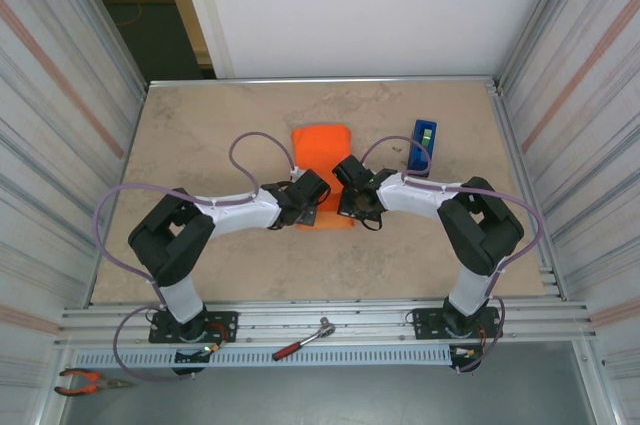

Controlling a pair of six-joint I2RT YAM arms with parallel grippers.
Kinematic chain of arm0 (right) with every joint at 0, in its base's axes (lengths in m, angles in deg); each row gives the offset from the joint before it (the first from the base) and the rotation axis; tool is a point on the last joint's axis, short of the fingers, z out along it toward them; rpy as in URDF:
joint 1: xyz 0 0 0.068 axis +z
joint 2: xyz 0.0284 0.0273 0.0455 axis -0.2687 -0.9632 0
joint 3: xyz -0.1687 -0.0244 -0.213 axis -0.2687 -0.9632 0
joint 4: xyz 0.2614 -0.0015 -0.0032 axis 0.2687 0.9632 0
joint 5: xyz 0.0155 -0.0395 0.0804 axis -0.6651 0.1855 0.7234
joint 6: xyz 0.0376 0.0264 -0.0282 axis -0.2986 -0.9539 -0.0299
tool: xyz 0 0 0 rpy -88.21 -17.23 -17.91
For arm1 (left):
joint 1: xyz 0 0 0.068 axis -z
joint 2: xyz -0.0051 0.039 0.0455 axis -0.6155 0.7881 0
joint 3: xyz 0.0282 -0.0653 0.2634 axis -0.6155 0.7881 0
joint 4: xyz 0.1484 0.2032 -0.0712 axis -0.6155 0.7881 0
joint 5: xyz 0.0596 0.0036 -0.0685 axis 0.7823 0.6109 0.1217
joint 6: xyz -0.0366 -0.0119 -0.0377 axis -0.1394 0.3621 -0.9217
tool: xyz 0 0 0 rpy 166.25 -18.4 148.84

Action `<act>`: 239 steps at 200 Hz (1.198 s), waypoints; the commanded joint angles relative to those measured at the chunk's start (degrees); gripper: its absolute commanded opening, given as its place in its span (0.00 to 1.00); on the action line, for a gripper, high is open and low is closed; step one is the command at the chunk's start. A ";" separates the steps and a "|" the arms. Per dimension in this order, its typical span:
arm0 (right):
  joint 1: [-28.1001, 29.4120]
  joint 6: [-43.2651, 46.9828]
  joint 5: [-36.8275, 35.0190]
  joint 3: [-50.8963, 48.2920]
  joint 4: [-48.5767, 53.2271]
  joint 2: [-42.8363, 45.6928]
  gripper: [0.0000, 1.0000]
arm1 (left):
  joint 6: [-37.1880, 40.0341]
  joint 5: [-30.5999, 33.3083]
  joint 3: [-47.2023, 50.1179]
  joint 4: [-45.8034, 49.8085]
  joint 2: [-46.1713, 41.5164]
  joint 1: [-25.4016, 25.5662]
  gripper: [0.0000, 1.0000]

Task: Wrap the gift box in paper

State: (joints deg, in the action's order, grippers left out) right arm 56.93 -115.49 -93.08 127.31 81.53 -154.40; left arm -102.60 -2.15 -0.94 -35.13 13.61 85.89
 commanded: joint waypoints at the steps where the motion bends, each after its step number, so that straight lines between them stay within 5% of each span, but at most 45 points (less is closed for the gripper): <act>1: 0.53 0.21 -0.15 -0.40 1.04 0.19 0.00 | -0.96 0.79 0.94 0.15 -0.75 0.79 0.05; 16: 0.64 0.12 -0.29 -0.45 1.49 0.28 0.27 | -1.59 0.84 1.20 0.46 -1.09 0.92 0.17; 33: 0.77 0.22 -0.24 -1.00 1.37 0.58 0.34 | -1.97 0.77 1.73 0.38 -1.27 0.97 0.16; 47: 0.77 0.29 0.15 -1.52 0.73 0.74 0.24 | -2.04 0.67 2.19 0.17 -1.37 0.96 0.00; 63: 0.92 0.39 0.72 -1.78 0.14 0.75 0.00 | -2.16 0.47 2.86 -0.11 -1.85 1.05 0.00; 77: 1.09 0.40 0.71 -1.90 0.01 0.81 0.00 | -2.61 0.55 3.37 -0.18 -2.54 1.10 0.00; 89: 1.02 0.31 0.58 -1.90 0.17 0.75 0.00 | -2.98 0.47 3.61 -0.11 -3.01 1.12 0.16; 101: 1.04 0.06 0.43 -1.81 0.56 0.75 0.21 | -3.48 0.28 3.66 0.21 -3.32 1.19 0.23; 110: 1.09 0.12 0.64 -1.82 0.49 0.76 0.20 | -3.81 -0.14 3.84 0.19 -3.65 1.32 0.16; 123: 1.33 0.35 0.99 -2.06 0.10 0.92 0.02 | -4.50 -0.94 4.35 -0.17 -4.13 1.57 0.00; 140: 1.79 0.39 0.59 -2.29 0.30 1.32 0.00 | -5.14 -1.03 5.28 -0.80 -4.90 2.13 0.00; 160: 1.88 0.16 0.54 -2.93 0.35 1.91 0.04 | -6.14 -0.46 5.64 -0.32 -4.86 2.19 0.20; 173: 1.90 0.48 0.75 -3.23 0.09 2.24 0.00 | -6.26 -0.77 5.95 -0.45 -4.78 2.17 0.00; 205: 2.13 0.32 0.31 -3.76 0.68 4.07 0.00 | -6.52 -0.71 7.48 -1.26 -6.26 2.20 0.00; 239: 1.79 -0.27 -0.68 -4.86 1.79 6.85 0.43 | -6.12 1.04 7.74 0.38 -9.17 2.20 0.21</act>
State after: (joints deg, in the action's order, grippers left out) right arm 58.70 -115.47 -92.23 123.20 80.94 -151.12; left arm -108.33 -3.09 6.10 -36.39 7.97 87.88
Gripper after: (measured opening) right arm 0.308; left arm 0.169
